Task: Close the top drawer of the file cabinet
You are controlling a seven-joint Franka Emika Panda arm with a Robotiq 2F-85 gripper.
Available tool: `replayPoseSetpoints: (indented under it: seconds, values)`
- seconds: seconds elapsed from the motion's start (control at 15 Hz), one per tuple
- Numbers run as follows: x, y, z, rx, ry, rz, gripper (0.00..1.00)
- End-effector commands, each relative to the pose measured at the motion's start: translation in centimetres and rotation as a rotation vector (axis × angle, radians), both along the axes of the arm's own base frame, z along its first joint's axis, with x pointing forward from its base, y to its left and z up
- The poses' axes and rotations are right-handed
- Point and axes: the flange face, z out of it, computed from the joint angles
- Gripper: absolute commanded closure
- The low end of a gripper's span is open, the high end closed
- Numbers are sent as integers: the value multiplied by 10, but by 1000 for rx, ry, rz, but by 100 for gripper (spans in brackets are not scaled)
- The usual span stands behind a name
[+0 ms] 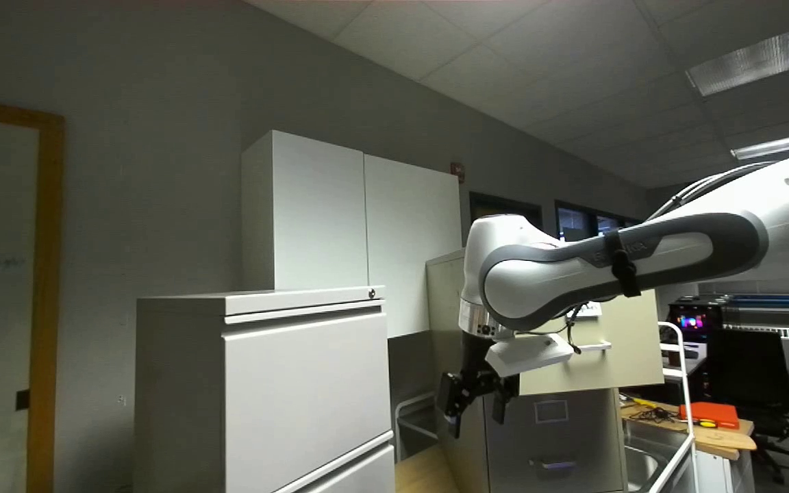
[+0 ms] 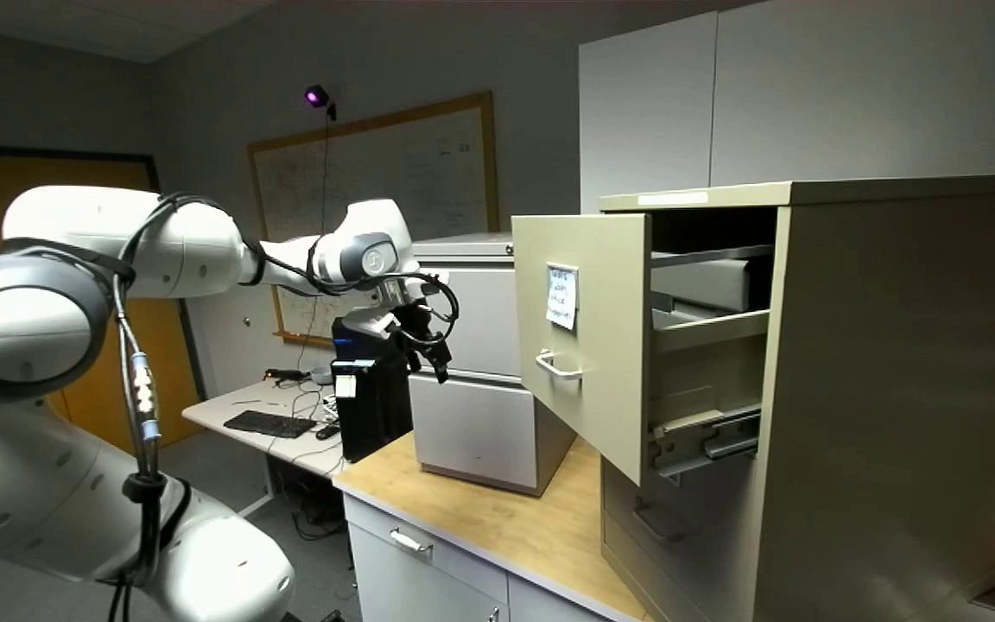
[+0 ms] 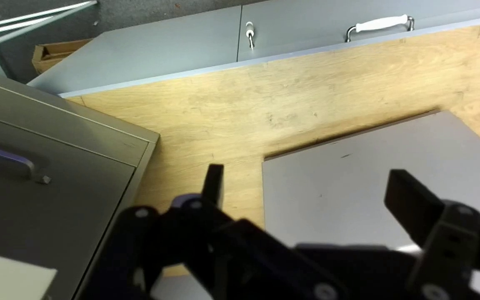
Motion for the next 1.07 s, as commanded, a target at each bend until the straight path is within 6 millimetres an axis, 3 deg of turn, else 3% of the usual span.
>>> replayPoseSetpoints:
  seconds: [0.0,0.2,0.27,0.33,0.4,0.67,1.0]
  values:
    - [3,-4,5,-61,-57,-45,0]
    - [6,-24,5,-149,-137,-140,1]
    - [6,-32,5,-175,-157,-179,10]
    - [4,-43,4,-193,-177,-229,26]
    - [3,-53,4,-213,-196,-276,28]
    - [-13,-86,12,-256,-290,-456,60]
    - [-35,-102,37,-301,-470,-620,96]
